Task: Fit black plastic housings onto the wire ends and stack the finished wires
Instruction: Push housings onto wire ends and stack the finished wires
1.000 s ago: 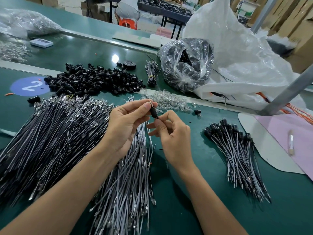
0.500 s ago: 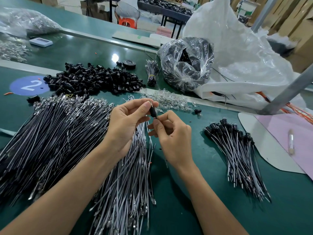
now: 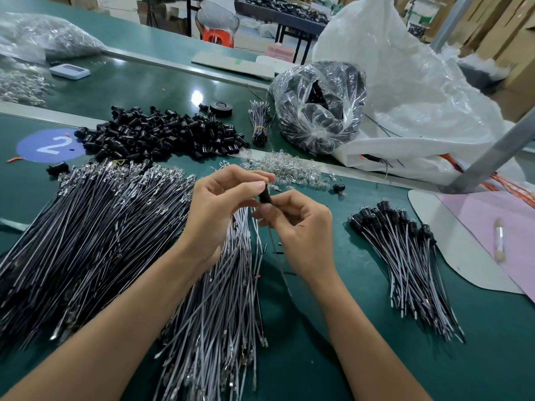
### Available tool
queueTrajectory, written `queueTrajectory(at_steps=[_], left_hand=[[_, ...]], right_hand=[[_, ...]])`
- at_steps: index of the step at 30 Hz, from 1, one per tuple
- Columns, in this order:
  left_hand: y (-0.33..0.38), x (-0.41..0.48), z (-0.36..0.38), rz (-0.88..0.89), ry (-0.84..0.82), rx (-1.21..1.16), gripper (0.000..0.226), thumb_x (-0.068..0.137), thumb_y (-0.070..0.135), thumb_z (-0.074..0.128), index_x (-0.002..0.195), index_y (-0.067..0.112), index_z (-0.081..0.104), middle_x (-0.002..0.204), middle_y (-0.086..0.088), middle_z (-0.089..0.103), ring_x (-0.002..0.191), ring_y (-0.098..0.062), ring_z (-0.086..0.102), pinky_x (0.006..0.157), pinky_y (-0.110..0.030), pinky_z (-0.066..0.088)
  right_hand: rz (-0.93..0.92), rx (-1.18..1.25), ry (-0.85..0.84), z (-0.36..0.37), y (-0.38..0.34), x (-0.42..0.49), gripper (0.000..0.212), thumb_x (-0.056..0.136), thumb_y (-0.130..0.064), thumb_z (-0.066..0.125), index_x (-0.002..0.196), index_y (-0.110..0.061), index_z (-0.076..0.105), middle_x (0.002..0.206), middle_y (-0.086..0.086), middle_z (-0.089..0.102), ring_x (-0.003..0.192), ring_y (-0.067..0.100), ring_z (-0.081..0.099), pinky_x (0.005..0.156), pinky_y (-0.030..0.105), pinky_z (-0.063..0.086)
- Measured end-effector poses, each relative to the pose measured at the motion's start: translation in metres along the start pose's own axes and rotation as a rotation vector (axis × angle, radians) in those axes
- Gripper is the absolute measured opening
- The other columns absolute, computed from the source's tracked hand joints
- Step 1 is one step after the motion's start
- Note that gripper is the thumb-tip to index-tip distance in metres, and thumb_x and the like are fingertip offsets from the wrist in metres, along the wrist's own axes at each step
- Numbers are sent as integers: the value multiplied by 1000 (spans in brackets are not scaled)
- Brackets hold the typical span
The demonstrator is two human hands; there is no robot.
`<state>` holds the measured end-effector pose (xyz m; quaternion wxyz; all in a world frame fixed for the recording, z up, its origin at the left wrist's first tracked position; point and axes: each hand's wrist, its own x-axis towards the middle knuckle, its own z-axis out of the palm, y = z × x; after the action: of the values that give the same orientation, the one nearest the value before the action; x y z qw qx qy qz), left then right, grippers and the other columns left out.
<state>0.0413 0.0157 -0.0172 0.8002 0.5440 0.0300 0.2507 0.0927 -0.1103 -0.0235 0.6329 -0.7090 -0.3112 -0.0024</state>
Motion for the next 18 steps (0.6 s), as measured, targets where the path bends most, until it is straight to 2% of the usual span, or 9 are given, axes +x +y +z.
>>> queueTrajectory(at_steps=[2, 4, 8, 11, 13, 15, 18], left_hand=[[-3, 0, -1, -25, -75, 16, 18, 78, 10, 69, 96, 12, 73, 103, -12, 73, 94, -25, 67, 85, -39, 54], [-6, 0, 0, -52, -138, 61, 33, 77, 8, 77, 109, 6, 70, 105, -15, 73, 94, -26, 68, 88, -38, 56], [-9, 0, 4, -6, -109, 93, 26, 73, 9, 73, 99, 3, 74, 92, -10, 76, 81, -19, 70, 80, -27, 57], [-9, -1, 5, 53, -94, 61, 20, 76, 7, 71, 96, 4, 74, 90, -8, 77, 76, -17, 69, 72, -26, 57], [-8, -3, 8, 83, -86, 54, 20, 76, 6, 70, 96, 3, 73, 90, -7, 77, 78, -16, 70, 70, -25, 56], [-7, -5, 11, 107, -78, 47, 20, 76, 6, 70, 95, 4, 73, 90, -6, 77, 79, -17, 71, 69, -25, 56], [-5, -7, 12, 131, -67, 26, 20, 74, 6, 71, 93, 5, 74, 89, -6, 77, 78, -18, 70, 68, -24, 55]], right_hand=[[-4, 34, 32, -4, 0, 3, 20, 86, 2, 70, 78, -16, 66, 74, 5, 73, 67, 14, 72, 66, 25, 57], [-16, 64, 62, -8, 0, 5, 21, 86, 6, 68, 78, -14, 66, 75, 2, 72, 65, 11, 70, 65, 22, 55], [-20, 74, 48, -8, 1, 5, 21, 86, 11, 65, 79, -9, 65, 76, -2, 69, 65, 6, 68, 65, 17, 53], [-9, 113, 45, -6, 2, 4, 24, 86, 8, 66, 76, -13, 61, 78, 3, 70, 66, 11, 70, 67, 22, 55], [-3, 156, 41, -5, 3, 3, 19, 87, 6, 66, 75, -7, 60, 79, 3, 70, 68, 12, 70, 68, 21, 55], [13, 219, 35, -4, 2, 2, 14, 86, 1, 68, 76, -1, 59, 81, 5, 69, 71, 14, 70, 69, 22, 55], [14, 251, 25, -3, 1, 1, 17, 83, -14, 69, 75, -2, 59, 82, 6, 68, 75, 21, 68, 72, 28, 56]])
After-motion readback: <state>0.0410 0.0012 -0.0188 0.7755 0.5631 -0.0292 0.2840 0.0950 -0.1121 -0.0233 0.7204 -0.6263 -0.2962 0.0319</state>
